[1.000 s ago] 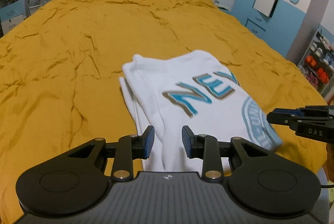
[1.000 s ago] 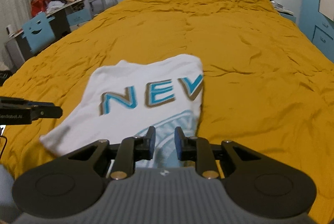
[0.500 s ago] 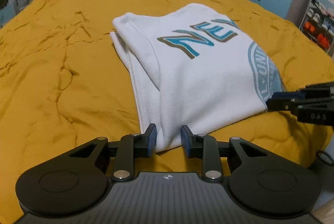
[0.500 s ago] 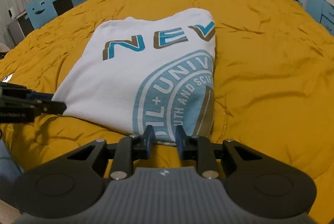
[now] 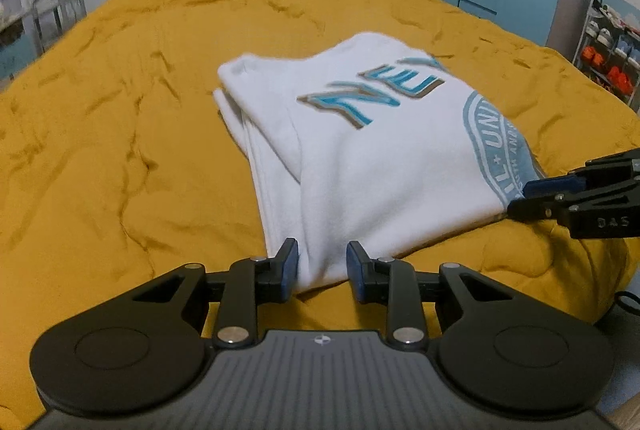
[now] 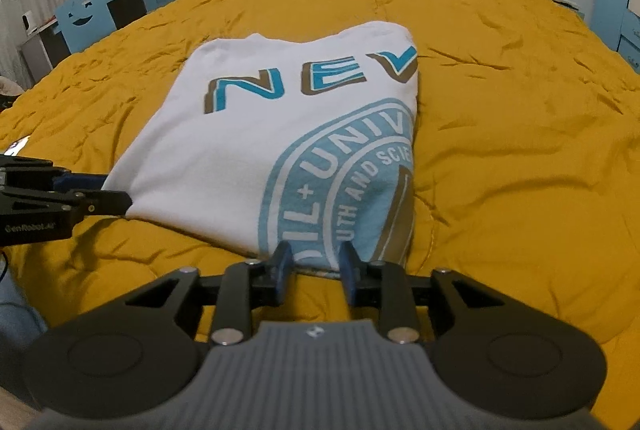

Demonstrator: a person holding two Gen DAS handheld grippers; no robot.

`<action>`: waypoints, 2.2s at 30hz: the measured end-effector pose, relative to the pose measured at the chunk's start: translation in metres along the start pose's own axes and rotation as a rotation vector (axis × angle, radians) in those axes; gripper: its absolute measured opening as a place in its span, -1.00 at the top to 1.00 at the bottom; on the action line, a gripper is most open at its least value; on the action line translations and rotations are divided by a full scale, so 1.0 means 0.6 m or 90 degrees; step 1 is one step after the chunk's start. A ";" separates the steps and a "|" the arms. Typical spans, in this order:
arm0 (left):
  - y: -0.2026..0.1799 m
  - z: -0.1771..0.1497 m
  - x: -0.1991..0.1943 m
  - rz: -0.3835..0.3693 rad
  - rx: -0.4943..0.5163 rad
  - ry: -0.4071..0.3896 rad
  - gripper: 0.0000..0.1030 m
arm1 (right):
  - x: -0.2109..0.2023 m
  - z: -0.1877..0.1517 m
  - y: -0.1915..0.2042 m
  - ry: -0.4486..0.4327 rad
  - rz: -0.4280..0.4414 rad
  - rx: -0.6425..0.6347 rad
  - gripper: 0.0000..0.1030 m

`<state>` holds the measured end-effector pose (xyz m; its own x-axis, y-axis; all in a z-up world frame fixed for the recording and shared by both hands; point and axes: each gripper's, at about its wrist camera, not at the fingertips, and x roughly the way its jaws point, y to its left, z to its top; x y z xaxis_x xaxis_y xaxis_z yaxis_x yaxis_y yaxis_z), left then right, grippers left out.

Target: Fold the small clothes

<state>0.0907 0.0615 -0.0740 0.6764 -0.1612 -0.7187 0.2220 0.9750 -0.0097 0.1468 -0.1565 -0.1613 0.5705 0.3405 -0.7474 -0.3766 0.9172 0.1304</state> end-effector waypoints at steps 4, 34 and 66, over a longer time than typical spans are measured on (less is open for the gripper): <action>-0.009 0.017 -0.032 -0.004 0.007 -0.037 0.18 | -0.032 0.011 0.016 -0.008 0.009 -0.002 0.20; -0.111 0.003 -0.160 0.168 0.005 -0.207 -0.97 | -0.214 -0.068 0.098 -0.221 -0.074 0.008 -0.59; -0.103 -0.038 -0.142 0.147 -0.047 -0.130 -0.97 | -0.168 -0.079 0.105 -0.133 -0.076 0.042 -0.59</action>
<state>0.0035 0.0184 -0.0282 0.8315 0.0451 -0.5538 0.0004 0.9967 0.0817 0.0313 -0.1430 -0.1088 0.7490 0.2586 -0.6100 -0.2532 0.9625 0.0972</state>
